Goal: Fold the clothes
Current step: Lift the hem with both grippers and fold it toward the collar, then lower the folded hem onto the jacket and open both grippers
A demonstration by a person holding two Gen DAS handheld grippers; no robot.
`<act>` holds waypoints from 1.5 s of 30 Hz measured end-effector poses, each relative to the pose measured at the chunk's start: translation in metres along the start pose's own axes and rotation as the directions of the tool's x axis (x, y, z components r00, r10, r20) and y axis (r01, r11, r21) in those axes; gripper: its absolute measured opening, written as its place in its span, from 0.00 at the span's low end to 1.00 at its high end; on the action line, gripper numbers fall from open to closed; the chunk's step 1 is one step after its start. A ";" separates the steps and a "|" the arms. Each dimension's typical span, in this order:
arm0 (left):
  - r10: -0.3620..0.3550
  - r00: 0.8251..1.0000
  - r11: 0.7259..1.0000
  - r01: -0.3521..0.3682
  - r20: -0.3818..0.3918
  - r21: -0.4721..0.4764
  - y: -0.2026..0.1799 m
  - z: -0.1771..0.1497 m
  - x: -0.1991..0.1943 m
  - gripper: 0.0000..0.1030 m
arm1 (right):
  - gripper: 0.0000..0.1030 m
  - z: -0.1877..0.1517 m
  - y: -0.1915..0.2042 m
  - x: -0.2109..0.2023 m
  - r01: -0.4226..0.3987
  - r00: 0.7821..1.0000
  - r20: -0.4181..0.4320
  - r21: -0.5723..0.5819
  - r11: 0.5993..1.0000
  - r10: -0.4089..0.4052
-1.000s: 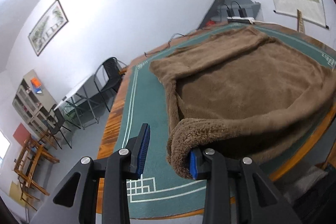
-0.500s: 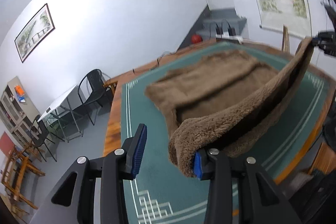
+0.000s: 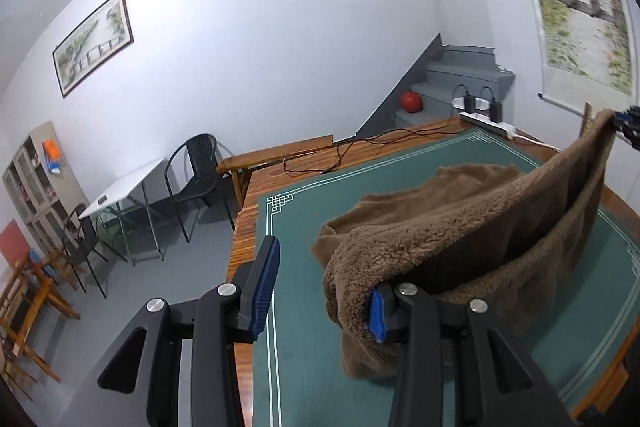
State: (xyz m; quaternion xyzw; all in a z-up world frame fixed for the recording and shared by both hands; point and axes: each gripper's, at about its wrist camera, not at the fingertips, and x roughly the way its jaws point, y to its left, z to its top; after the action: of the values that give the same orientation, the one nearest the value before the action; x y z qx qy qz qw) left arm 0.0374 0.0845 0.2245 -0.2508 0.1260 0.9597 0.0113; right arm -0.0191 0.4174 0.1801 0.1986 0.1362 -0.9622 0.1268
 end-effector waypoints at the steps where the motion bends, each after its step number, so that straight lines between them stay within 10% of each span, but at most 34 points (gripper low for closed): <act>1: 0.001 1.000 1.000 -0.001 -0.007 -0.007 0.002 0.005 0.010 0.43 | 0.13 0.005 -0.001 0.011 0.003 1.000 -0.010 -0.002 1.000 -0.003; 17: 0.065 0.981 0.993 -0.083 -0.185 -0.089 0.003 0.069 0.225 0.60 | 0.13 0.042 -0.057 0.217 0.081 0.988 -0.143 0.118 0.990 -0.064; 28: 0.123 0.917 0.986 -0.157 -0.380 -0.060 -0.029 0.036 0.371 0.60 | 0.13 -0.019 -0.071 0.350 0.110 0.937 -0.347 0.172 0.979 -0.044; 37: 0.144 0.876 0.986 -0.167 -0.461 -0.010 -0.041 0.009 0.401 0.77 | 0.17 -0.037 -0.070 0.375 0.072 0.909 -0.416 0.192 0.979 0.015; 41: -0.051 0.884 0.985 -0.031 -0.465 -0.167 -0.022 0.012 0.387 0.78 | 0.48 -0.036 -0.081 0.365 0.032 0.919 -0.388 0.253 0.967 0.071; 43: -0.266 0.874 0.933 0.127 -0.408 -0.337 -0.003 0.015 0.375 0.78 | 0.74 -0.032 -0.088 0.347 0.014 0.944 -0.321 0.281 0.960 0.080; 45: -0.391 0.859 0.870 0.228 -0.330 -0.437 0.014 0.019 0.363 0.79 | 0.75 -0.027 -0.089 0.334 -0.001 0.954 -0.288 0.283 0.959 0.086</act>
State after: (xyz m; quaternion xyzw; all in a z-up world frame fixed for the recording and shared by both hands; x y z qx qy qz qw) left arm -0.2898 0.0603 0.0678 -0.4598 -0.1073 0.8766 0.0928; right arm -0.3332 0.4454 0.0360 0.3600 0.0121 -0.9278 0.0971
